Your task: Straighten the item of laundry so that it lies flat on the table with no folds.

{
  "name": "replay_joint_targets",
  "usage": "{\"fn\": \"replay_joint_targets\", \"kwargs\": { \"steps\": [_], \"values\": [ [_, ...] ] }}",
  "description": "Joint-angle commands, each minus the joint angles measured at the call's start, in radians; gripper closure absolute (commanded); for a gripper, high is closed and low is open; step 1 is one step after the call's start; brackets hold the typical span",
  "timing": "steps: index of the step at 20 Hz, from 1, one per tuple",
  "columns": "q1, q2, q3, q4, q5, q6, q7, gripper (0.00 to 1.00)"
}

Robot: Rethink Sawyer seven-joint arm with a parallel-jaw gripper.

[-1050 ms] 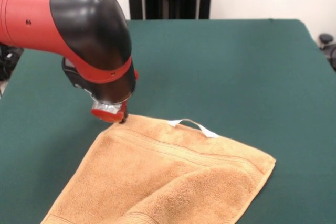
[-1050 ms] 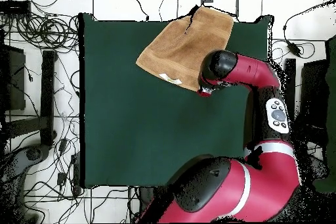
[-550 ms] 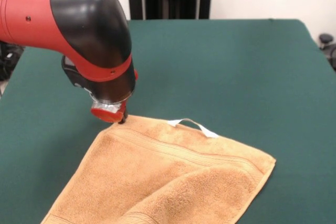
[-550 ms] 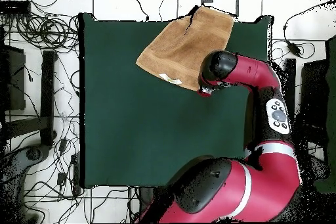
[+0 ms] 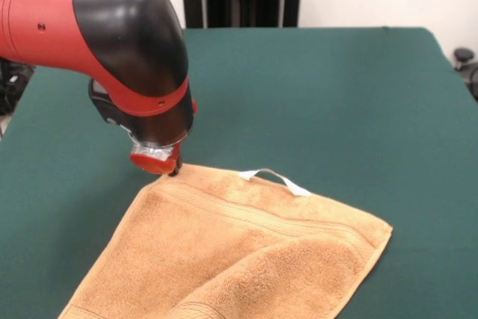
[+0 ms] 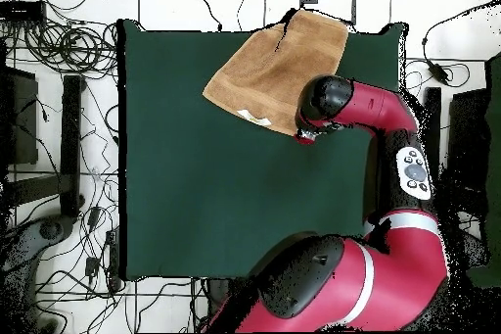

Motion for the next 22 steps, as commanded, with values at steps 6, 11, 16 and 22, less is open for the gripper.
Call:
{"fn": "replay_joint_targets", "kwargs": {
  "steps": [6,11,16,22],
  "values": [
    [0.056,0.059,0.022,0.069,-0.042,0.022,0.114,1.0],
    [0.067,0.053,0.014,0.041,-0.033,0.095,0.113,1.0],
    [0.077,0.048,0.008,0.009,-0.025,0.166,0.113,1.0],
    [0.086,0.04,0.001,-0.02,-0.026,0.233,0.118,1.0]
  ]
}}
